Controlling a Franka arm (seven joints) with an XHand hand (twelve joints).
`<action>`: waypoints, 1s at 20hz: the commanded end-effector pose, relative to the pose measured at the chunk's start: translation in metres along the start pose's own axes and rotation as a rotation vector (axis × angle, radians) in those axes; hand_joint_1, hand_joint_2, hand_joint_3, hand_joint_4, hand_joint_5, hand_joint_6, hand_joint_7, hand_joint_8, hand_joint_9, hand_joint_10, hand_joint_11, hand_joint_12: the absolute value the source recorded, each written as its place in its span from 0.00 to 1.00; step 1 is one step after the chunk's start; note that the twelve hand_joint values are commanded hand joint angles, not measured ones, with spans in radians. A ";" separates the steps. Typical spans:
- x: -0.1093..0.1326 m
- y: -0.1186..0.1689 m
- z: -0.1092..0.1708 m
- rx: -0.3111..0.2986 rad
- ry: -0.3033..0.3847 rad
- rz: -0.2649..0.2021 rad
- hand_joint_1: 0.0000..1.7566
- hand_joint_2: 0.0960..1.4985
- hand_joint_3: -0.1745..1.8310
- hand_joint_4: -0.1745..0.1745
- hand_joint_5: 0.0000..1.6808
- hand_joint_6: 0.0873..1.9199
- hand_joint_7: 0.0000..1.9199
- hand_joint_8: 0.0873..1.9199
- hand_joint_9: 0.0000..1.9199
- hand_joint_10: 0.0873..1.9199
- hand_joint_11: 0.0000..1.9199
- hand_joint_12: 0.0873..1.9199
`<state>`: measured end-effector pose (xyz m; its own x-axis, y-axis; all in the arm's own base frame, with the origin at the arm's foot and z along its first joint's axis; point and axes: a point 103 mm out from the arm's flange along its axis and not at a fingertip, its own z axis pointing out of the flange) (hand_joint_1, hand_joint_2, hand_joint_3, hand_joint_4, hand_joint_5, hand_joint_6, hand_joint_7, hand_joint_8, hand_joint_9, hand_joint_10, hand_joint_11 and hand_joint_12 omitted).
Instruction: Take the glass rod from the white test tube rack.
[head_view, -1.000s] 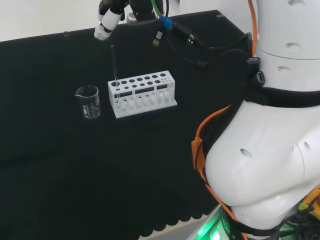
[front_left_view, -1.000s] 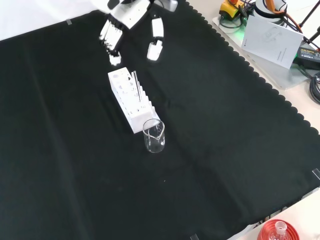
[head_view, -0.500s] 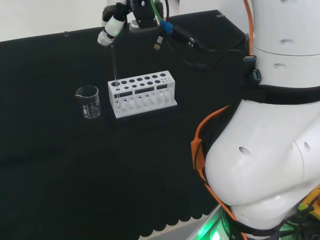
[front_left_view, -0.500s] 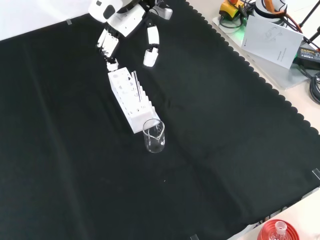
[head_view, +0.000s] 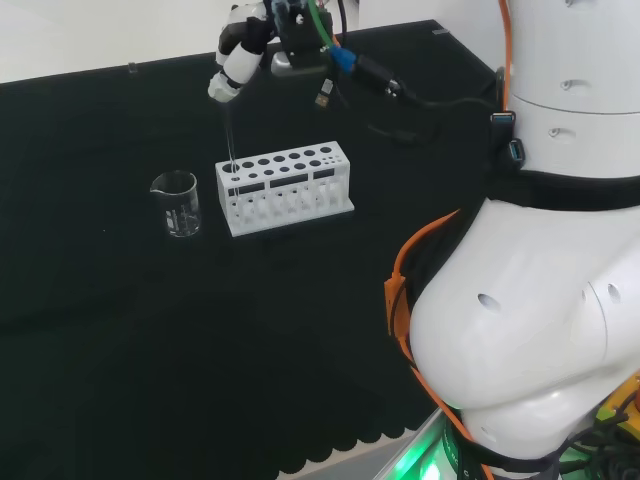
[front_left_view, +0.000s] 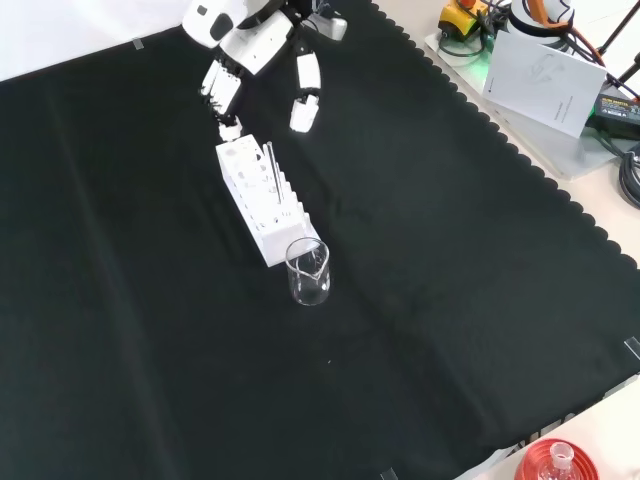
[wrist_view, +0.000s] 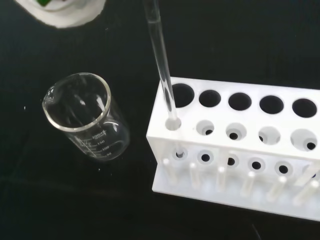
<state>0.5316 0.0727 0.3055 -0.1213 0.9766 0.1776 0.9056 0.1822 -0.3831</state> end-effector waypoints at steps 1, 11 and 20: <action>-0.011 -0.006 -0.001 -0.009 0.017 -0.005 0.47 0.40 0.34 0.00 0.16 0.35 0.21 0.47 0.23 0.47 0.15 0.73; 0.015 0.005 0.011 0.018 -0.012 0.000 0.47 0.40 0.34 0.00 0.17 0.36 0.22 0.47 0.23 0.48 0.16 0.73; 0.027 0.015 0.025 0.038 -0.023 -0.017 0.50 0.38 0.35 0.00 0.19 0.39 0.26 0.46 0.27 0.47 0.20 0.72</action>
<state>0.5302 0.0995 0.2870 -0.1399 0.9770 0.1607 0.8897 0.1952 -0.4127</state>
